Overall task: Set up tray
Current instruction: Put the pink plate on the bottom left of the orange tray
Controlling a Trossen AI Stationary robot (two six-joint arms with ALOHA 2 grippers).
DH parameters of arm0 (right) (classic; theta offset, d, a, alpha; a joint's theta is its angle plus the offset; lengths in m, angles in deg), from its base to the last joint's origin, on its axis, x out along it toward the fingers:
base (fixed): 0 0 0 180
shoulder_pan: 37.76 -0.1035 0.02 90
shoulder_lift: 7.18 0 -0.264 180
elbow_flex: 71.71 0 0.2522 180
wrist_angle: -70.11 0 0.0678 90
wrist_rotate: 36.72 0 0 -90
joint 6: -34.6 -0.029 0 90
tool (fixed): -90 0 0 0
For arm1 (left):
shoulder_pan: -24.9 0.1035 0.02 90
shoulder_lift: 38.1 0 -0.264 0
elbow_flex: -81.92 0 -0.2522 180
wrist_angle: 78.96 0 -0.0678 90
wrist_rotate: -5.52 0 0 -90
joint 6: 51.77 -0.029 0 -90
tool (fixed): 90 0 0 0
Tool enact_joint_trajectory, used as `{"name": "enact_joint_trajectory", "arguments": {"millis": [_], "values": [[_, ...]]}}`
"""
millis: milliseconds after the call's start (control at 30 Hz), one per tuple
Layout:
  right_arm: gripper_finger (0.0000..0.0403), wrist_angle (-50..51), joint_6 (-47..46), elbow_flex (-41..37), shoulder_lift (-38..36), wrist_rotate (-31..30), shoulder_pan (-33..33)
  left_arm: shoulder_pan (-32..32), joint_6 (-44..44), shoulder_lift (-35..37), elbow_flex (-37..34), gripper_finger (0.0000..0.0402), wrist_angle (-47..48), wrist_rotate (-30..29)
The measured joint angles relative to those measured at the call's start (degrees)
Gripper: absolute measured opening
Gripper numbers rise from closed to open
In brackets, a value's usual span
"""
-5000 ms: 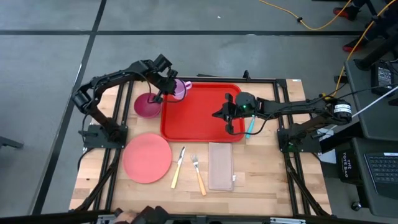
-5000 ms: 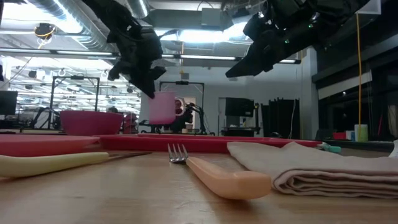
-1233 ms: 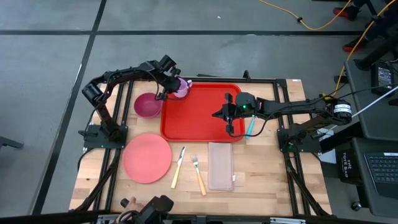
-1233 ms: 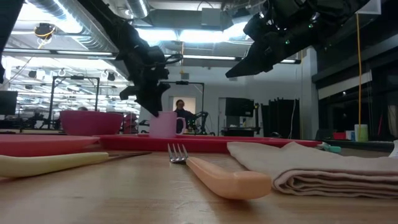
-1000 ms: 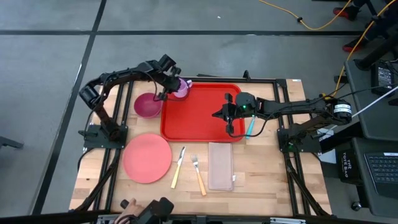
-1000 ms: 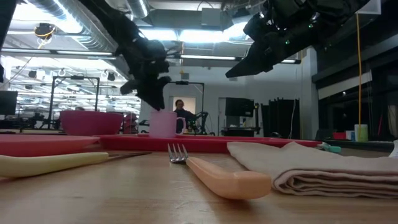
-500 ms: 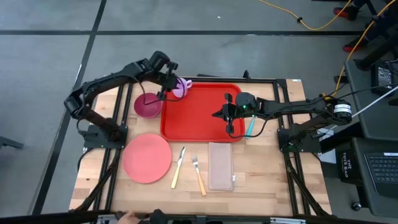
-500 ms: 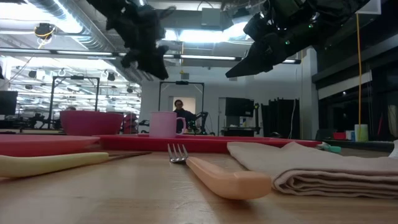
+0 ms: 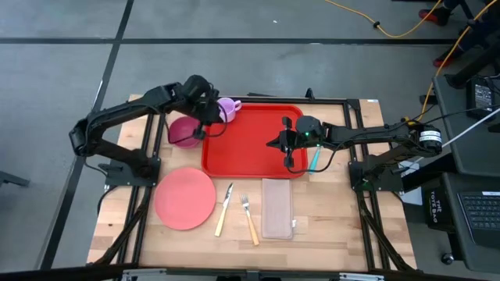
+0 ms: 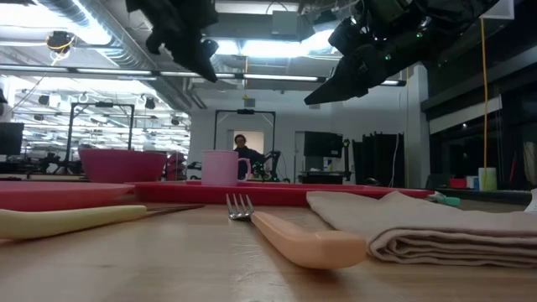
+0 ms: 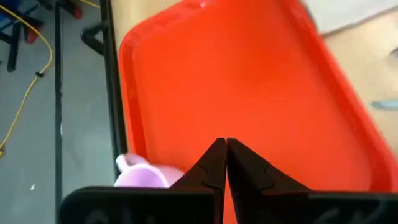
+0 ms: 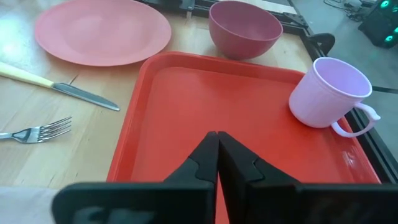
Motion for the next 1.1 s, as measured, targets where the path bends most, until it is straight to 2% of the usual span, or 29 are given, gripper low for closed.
{"name": "enact_joint_trajectory", "arguments": {"millis": [100, 233, 467, 700, 933, 1100], "values": [[0.0015, 0.0, -0.1, 0.0, 0.0, 0.0, 0.0, -4.5, 2.5, 0.0, 0.0, 0.0001, -1.3, -2.1], [0.0016, 0.0, -0.2, 0.0, 0.0, 0.0, -0.5, -11.1, 9.4, 0.0, 0.0, 0.0002, -1.2, -10.7], [0.0006, 0.8, -0.1, 0.0, 0.0, 0.0, -3.1, -20.8, 21.2, 0.0, 0.0, 0.0001, -1.5, -14.7], [0.0010, 1.2, -0.9, 0.0, 0.0, -0.1, -7.7, -30.2, 34.0, 0.0, -0.7, 0.0002, -2.3, -26.8], [0.0004, 1.2, -1.7, 0.0, 0.0, -4.0, -11.3, -39.1, 40.2, -0.1, -6.1, 0.0002, -2.5, -32.1], [0.0010, -1.3, -3.5, 0.1, 0.0, -5.6, -14.2, -43.7, 46.0, -0.1, -8.8, 0.0002, -5.9, -35.3]]}}
